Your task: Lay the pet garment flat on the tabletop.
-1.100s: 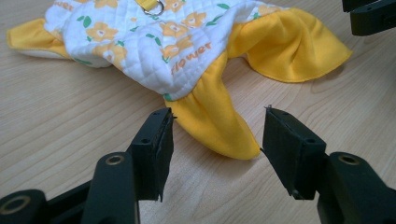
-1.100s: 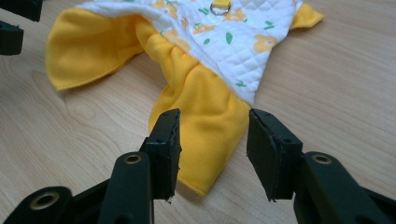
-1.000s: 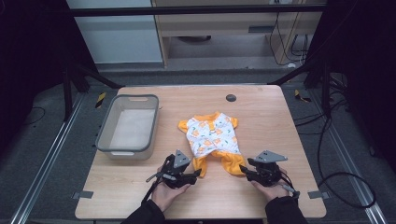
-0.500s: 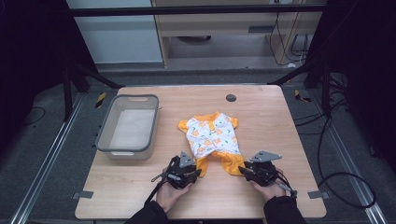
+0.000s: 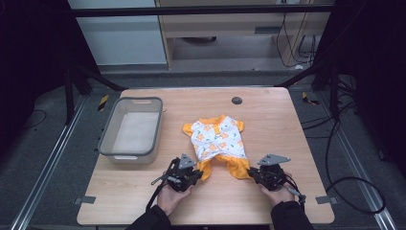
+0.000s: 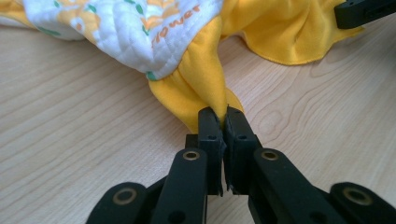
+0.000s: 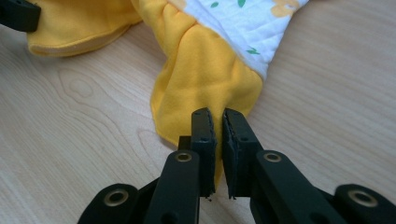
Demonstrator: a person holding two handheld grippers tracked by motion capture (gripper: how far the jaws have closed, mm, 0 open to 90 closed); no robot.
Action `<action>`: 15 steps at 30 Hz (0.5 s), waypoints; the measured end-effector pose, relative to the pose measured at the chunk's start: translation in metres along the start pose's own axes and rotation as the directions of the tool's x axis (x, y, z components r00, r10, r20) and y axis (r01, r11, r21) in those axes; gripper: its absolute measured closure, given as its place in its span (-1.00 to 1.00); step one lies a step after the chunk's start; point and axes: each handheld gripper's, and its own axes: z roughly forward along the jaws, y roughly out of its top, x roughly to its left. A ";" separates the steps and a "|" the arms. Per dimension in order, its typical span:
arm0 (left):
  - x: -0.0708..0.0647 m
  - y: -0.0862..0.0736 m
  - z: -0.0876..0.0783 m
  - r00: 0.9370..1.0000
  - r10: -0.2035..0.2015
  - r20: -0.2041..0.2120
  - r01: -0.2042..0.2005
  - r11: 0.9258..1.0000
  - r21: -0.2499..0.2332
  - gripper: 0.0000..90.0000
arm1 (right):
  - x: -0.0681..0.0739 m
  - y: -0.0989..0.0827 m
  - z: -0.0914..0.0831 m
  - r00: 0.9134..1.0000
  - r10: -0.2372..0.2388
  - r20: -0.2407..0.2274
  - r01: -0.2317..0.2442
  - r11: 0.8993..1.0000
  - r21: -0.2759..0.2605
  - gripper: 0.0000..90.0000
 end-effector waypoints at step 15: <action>0.022 0.003 -0.040 0.997 0.001 0.078 0.001 1.000 -0.023 0.92 | -0.004 0.007 -0.032 0.998 0.015 -0.061 -0.022 0.993 -0.113 0.85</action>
